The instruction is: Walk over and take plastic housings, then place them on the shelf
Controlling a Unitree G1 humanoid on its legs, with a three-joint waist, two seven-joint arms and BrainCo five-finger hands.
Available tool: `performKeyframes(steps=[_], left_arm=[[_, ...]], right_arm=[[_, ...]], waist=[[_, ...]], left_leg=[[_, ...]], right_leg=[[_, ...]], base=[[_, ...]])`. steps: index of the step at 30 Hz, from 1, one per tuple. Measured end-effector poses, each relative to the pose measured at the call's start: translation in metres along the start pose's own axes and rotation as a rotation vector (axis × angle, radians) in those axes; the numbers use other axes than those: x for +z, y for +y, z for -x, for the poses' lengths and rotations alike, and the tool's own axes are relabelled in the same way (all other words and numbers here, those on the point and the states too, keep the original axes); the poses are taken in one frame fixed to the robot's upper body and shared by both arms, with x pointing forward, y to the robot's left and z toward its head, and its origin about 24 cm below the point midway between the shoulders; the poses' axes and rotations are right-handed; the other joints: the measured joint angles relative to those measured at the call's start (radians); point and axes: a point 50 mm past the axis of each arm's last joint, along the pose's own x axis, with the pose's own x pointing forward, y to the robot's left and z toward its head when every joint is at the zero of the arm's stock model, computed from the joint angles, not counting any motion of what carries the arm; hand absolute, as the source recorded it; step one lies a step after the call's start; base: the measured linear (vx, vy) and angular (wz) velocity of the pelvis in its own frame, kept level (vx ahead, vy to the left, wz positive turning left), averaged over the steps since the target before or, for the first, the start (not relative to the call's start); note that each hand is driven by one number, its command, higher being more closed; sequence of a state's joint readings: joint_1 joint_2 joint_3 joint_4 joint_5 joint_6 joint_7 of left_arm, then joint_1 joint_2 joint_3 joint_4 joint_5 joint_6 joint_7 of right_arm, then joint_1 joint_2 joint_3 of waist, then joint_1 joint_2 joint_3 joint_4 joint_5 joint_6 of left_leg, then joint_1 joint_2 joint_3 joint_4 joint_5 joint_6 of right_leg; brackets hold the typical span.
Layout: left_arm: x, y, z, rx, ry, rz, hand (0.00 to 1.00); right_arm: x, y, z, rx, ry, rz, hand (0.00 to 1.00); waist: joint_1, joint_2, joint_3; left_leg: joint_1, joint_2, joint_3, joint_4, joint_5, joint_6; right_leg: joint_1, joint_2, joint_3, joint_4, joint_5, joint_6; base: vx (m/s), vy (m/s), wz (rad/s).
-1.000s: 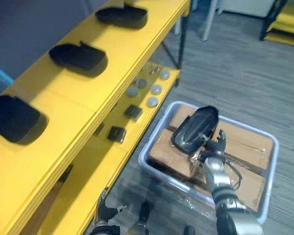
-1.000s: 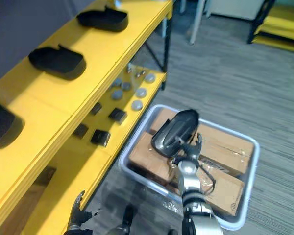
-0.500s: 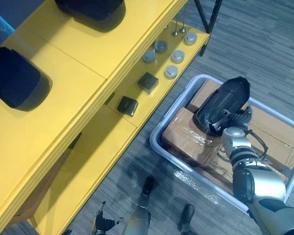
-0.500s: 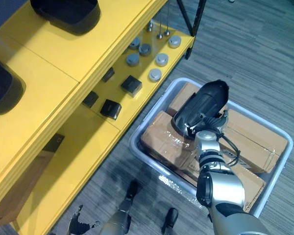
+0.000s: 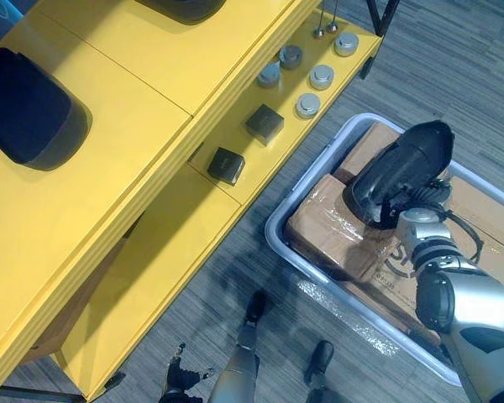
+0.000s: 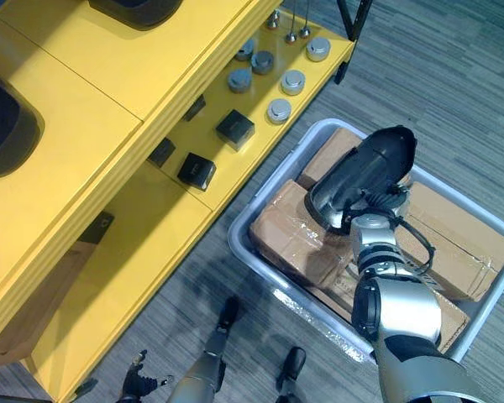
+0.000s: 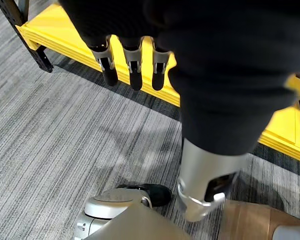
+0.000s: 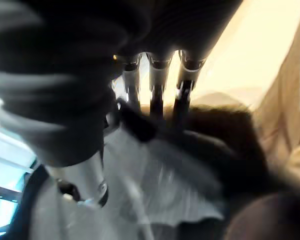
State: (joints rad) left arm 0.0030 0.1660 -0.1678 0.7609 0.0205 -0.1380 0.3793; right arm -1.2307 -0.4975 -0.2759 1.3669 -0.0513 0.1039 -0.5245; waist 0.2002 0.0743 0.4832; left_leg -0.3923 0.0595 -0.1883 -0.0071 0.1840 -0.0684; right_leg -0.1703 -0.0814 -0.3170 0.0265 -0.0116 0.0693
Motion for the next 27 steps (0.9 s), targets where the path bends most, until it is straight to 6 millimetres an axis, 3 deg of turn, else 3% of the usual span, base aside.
performKeyframes(steps=[6,16,23,27], left_arm=[[0.003,-0.002,0.000,-0.050,-0.008,-0.006,0.00],[0.002,0.000,0.006,-0.077,-0.017,0.033,0.00],[-0.001,0.003,0.006,-0.069,-0.003,0.063,0.00],[0.000,0.008,0.004,-0.031,-0.001,0.097,0.00]], right_arm=[[-0.010,-0.025,-0.012,0.018,0.106,0.031,1.00],[-0.001,-0.069,-0.028,-0.050,0.049,0.221,1.00],[0.011,-0.072,-0.028,-0.083,-0.197,0.620,1.00],[0.036,-0.055,-0.011,-0.071,-0.492,0.719,1.00]], waist=[[-0.008,0.003,0.001],[-0.017,0.006,0.004],[-0.038,0.002,0.006],[-0.068,-0.013,0.008]], left_leg=[[-0.009,-0.004,-0.027,-0.012,0.012,-0.001],[-0.013,-0.030,-0.047,-0.020,0.026,0.009],[0.005,-0.021,-0.028,-0.019,0.026,0.009],[0.037,-0.007,0.021,-0.032,0.026,0.010]], right_leg=[[-0.002,0.001,-0.026,0.000,-0.003,0.004],[0.002,-0.021,-0.050,0.001,-0.004,0.013],[0.002,-0.020,-0.027,0.018,-0.004,0.013],[0.002,-0.018,0.019,0.020,0.000,0.012]], base=[[0.01,-0.018,0.10],[0.04,-0.021,0.10],[0.03,-0.053,-0.09],[0.01,-0.048,-0.35]])
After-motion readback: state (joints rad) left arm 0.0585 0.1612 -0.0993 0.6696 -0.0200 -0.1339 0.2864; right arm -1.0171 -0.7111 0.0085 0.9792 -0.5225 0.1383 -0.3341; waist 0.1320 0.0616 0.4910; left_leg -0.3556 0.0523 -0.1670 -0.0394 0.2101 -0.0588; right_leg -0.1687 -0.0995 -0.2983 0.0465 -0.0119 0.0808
